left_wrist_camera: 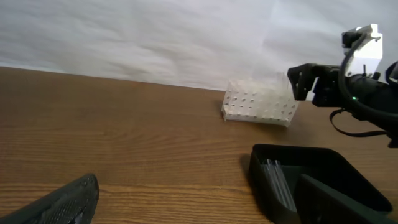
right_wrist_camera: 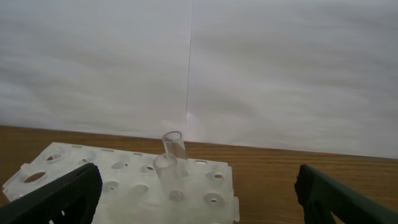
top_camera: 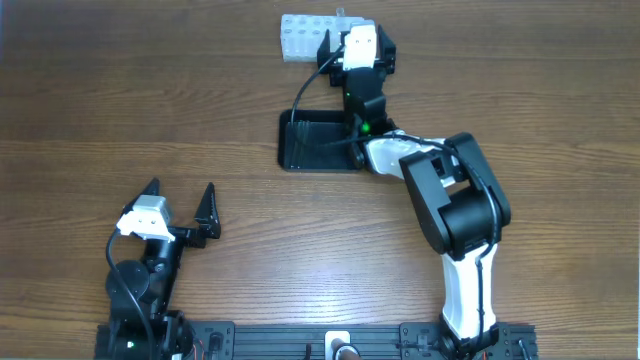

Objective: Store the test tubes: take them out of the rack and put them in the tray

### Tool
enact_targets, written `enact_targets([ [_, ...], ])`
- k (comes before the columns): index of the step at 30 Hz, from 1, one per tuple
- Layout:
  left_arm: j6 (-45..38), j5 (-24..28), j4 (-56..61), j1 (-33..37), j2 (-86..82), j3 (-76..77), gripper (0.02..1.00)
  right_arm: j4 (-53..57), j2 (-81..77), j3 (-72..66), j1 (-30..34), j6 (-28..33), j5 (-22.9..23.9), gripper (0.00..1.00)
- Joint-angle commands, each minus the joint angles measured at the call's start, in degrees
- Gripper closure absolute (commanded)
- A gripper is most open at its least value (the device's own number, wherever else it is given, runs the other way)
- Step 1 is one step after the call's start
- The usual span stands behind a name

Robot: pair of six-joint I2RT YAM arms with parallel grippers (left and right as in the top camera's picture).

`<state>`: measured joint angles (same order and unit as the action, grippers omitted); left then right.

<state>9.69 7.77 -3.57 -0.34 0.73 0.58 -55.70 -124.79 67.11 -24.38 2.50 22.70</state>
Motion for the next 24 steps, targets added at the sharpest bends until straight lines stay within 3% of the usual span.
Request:
enact_targets([
  [1,0.4,0.5,-0.1,0.3,-0.3,-0.2,0.018,-0.2,-1.0,2.5,-0.5,-3.2,2.4,0.009],
  [18,0.4,0.5,-0.1,0.3,-0.3,-0.2,0.018,2.4,-2.3,4.3,-0.5,-4.2,3.0,0.009],
  [24,0.4,0.5,-0.1,0.3,-0.3,-0.2,0.02,3.0,-4.5,7.0,-0.6,-4.2,7.8,0.009],
])
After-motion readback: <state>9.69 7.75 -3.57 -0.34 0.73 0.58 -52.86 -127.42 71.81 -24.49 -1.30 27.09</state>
